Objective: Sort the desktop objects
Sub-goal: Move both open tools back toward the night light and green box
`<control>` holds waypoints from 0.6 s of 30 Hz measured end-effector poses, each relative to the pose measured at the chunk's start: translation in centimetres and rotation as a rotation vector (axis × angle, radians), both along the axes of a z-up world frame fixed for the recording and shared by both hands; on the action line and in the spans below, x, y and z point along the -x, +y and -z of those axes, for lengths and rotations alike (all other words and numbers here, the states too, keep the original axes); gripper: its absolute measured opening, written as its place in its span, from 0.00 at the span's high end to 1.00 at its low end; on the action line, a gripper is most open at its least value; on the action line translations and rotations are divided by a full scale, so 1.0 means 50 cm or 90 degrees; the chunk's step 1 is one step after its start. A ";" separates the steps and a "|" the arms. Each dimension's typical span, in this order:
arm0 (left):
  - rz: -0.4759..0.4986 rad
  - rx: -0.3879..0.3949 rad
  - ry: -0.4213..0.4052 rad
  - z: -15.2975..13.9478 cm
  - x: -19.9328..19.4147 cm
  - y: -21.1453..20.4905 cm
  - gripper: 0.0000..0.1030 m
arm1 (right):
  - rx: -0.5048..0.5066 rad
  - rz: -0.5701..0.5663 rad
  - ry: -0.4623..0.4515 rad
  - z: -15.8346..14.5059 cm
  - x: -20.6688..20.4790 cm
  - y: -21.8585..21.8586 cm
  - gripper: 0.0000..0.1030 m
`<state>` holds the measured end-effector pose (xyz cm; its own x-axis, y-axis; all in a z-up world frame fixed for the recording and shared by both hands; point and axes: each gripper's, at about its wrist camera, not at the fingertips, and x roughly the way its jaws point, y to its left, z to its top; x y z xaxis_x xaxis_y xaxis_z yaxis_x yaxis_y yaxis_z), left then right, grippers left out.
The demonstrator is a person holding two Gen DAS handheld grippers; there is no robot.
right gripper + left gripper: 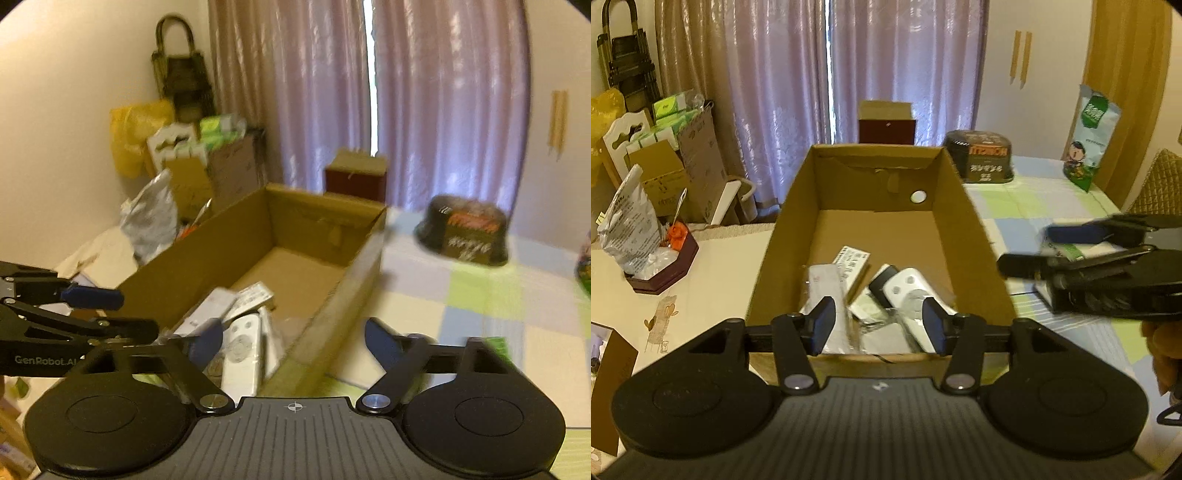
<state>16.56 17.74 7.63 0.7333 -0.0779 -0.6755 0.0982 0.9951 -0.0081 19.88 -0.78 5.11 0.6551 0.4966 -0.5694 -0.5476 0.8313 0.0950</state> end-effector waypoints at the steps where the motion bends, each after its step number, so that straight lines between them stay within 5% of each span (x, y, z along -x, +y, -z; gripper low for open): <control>1: 0.004 0.002 -0.003 -0.004 0.009 -0.009 0.53 | 0.000 0.001 -0.003 -0.003 0.010 -0.012 0.19; 7: 0.034 0.003 -0.014 -0.016 0.058 -0.071 0.44 | 0.007 0.033 0.022 0.011 0.073 -0.106 0.19; 18: 0.121 -0.015 -0.041 -0.009 0.157 -0.201 0.05 | 0.015 0.101 0.088 0.056 0.198 -0.279 0.19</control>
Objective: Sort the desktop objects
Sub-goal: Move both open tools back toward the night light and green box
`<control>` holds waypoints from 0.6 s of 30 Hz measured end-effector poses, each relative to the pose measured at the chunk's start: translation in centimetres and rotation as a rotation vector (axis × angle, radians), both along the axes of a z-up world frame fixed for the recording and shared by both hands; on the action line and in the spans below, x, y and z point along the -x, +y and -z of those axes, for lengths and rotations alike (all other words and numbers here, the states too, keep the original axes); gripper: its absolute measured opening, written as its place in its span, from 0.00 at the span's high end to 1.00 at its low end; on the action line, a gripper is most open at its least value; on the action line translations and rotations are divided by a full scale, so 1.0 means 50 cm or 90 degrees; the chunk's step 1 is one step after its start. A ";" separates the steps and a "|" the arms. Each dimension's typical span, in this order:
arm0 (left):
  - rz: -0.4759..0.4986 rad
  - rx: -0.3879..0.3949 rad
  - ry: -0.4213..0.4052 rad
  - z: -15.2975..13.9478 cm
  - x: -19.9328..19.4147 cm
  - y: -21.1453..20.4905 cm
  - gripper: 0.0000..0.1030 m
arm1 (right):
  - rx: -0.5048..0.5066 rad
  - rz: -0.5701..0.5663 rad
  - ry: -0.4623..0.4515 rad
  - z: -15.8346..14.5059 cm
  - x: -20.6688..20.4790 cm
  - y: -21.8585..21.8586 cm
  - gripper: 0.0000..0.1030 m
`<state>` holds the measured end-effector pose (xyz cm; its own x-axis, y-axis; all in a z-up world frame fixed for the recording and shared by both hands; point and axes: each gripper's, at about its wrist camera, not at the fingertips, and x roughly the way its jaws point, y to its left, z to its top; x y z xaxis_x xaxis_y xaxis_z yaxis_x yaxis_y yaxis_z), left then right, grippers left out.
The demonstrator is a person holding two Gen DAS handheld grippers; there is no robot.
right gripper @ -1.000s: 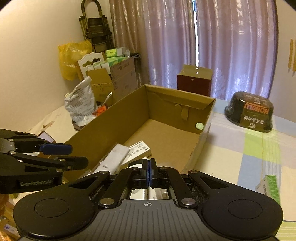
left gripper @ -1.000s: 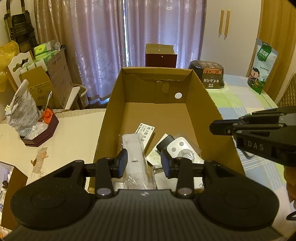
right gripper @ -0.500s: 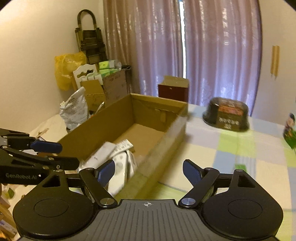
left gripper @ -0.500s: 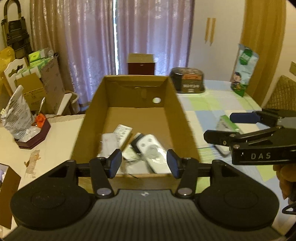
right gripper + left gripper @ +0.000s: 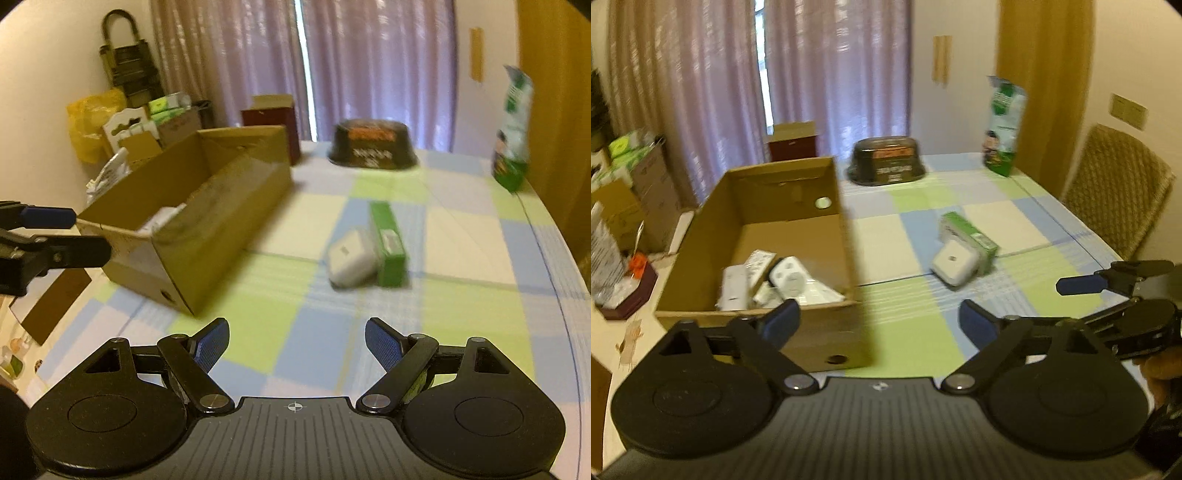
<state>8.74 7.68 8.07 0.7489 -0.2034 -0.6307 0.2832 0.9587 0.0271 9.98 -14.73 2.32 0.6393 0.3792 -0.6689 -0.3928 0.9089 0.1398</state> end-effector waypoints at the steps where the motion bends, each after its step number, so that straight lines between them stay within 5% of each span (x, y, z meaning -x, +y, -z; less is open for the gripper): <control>1: 0.009 -0.004 0.001 0.005 0.007 -0.012 0.04 | -0.001 0.004 0.001 -0.001 0.011 -0.016 0.19; 4: 0.032 -0.017 0.013 0.021 0.023 -0.047 0.01 | -0.004 0.011 0.002 -0.004 0.041 -0.059 0.19; 7: 0.044 -0.023 0.028 0.036 0.036 -0.074 0.01 | -0.012 0.020 -0.010 -0.004 0.071 -0.098 0.01; 18: 0.072 -0.047 0.064 0.064 0.072 -0.136 0.01 | -0.059 0.036 -0.007 0.022 0.115 -0.149 0.01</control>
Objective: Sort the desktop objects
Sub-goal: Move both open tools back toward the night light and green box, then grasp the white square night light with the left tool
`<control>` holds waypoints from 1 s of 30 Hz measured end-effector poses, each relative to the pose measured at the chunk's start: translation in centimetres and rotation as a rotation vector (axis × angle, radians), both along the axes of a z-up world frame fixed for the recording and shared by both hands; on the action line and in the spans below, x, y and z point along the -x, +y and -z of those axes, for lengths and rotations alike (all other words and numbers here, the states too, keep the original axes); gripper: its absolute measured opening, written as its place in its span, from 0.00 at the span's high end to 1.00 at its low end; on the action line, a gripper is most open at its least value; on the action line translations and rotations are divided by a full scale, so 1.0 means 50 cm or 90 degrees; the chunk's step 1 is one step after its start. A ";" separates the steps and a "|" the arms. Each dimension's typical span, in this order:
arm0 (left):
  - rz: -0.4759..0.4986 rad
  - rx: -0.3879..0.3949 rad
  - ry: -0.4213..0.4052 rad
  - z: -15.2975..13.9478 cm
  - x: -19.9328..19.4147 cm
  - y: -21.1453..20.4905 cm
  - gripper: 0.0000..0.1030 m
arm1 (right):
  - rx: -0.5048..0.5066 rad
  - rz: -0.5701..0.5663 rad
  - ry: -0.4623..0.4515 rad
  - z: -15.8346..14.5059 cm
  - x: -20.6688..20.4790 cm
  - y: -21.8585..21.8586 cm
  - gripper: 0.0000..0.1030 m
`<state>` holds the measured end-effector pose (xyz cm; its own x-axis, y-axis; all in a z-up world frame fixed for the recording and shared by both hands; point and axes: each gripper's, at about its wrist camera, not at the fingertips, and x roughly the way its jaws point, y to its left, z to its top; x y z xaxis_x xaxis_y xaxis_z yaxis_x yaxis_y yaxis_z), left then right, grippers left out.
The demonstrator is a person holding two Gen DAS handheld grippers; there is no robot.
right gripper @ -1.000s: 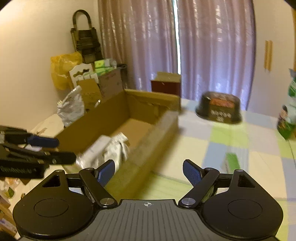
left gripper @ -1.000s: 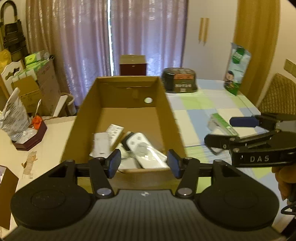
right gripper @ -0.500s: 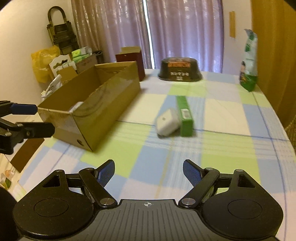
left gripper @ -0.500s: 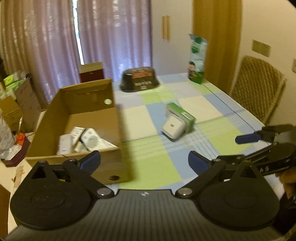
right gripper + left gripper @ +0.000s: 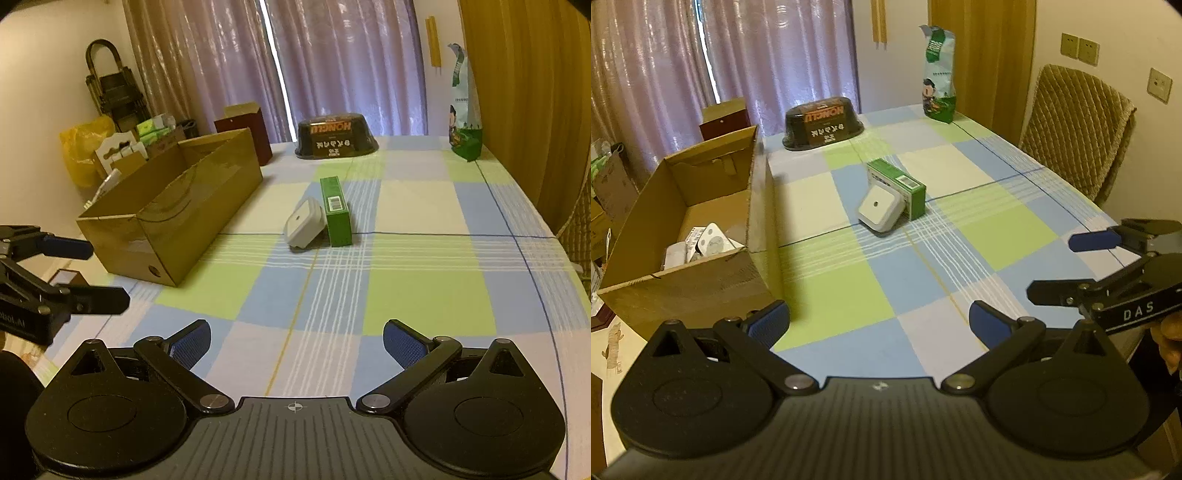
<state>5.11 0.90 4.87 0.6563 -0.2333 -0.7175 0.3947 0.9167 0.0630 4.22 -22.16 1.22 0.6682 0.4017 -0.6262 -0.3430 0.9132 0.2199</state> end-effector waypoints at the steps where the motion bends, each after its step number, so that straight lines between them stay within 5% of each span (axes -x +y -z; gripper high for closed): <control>1: 0.001 -0.001 0.002 0.001 0.002 -0.002 0.01 | -0.003 0.000 0.000 0.002 -0.001 -0.001 0.01; 16: 0.030 -0.015 0.016 0.025 -0.043 -0.012 0.01 | 0.013 0.004 0.031 0.043 -0.015 -0.006 0.01; 30: 0.132 -0.080 -0.012 0.115 -0.281 -0.090 0.02 | 0.065 -0.016 -0.017 0.063 -0.162 -0.030 0.01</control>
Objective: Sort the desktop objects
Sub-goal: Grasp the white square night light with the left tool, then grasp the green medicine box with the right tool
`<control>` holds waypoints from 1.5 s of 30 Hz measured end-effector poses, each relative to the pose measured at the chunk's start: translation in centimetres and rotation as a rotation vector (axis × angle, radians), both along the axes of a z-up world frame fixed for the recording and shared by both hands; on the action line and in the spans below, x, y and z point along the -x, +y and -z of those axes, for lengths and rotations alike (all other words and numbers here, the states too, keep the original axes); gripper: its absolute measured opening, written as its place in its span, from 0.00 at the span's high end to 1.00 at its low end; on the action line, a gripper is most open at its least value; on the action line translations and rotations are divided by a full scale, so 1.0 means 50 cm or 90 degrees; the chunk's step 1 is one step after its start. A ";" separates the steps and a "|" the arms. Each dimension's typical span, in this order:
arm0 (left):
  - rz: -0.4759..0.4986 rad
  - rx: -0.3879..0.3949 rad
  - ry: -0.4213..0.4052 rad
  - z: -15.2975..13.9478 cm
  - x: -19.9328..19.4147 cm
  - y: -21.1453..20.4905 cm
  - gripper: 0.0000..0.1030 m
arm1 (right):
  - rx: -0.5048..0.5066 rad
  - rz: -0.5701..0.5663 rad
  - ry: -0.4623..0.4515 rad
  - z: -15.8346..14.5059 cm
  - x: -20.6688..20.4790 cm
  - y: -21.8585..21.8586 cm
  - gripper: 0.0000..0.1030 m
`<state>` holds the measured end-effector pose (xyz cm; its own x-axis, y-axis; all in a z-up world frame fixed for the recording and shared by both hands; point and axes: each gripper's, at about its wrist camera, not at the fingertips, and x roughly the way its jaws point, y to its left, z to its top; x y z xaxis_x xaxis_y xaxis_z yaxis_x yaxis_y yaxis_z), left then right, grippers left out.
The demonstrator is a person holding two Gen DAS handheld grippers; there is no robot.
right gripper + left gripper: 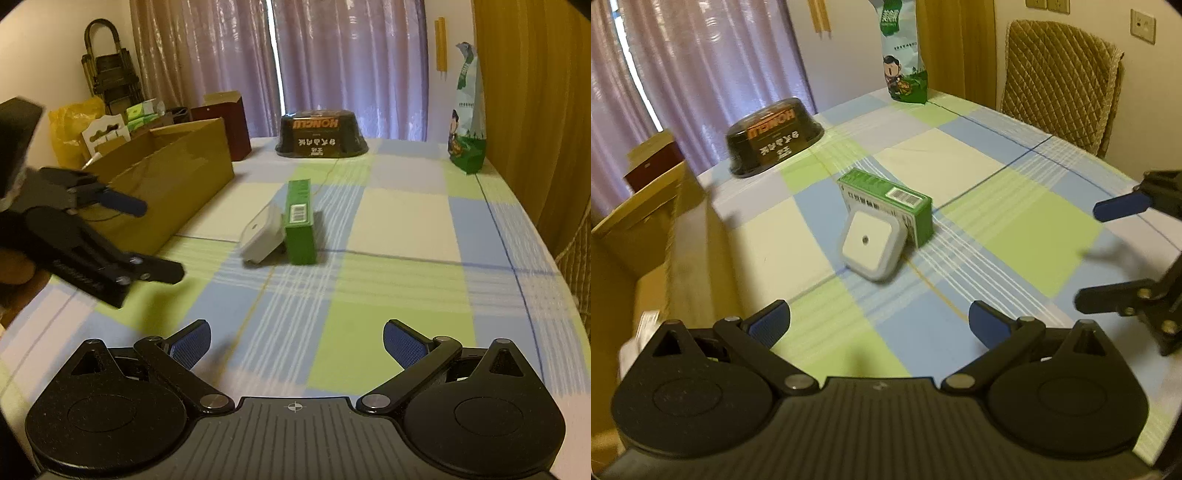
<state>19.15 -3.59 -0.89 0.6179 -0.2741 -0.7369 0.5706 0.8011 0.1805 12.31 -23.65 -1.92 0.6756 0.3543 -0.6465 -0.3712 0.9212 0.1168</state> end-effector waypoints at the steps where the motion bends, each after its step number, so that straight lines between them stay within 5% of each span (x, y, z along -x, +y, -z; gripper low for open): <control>1: 0.005 -0.005 -0.002 0.008 -0.018 -0.008 0.03 | 0.007 -0.003 -0.002 0.005 -0.012 -0.002 0.01; 9: -0.010 -0.049 0.006 0.080 -0.137 -0.065 0.08 | 0.040 -0.015 -0.013 0.041 -0.088 -0.014 0.01; 17: -0.087 -0.076 -0.009 0.108 -0.165 -0.097 0.08 | 0.036 0.001 -0.031 0.045 -0.156 -0.017 0.01; 31: 0.009 -0.049 0.014 0.154 -0.201 -0.147 0.09 | -0.001 0.046 -0.027 0.031 -0.191 -0.058 0.01; 34: 0.012 -0.044 0.020 0.151 -0.203 -0.145 0.23 | -0.005 0.048 -0.028 0.029 -0.194 -0.060 0.01; 35: 0.008 -0.045 0.021 0.149 -0.199 -0.143 0.35 | -0.005 0.048 -0.030 0.028 -0.195 -0.060 0.01; 45: -0.029 -0.014 0.040 0.122 -0.095 -0.128 0.41 | -0.027 0.025 -0.025 0.013 -0.230 -0.034 0.01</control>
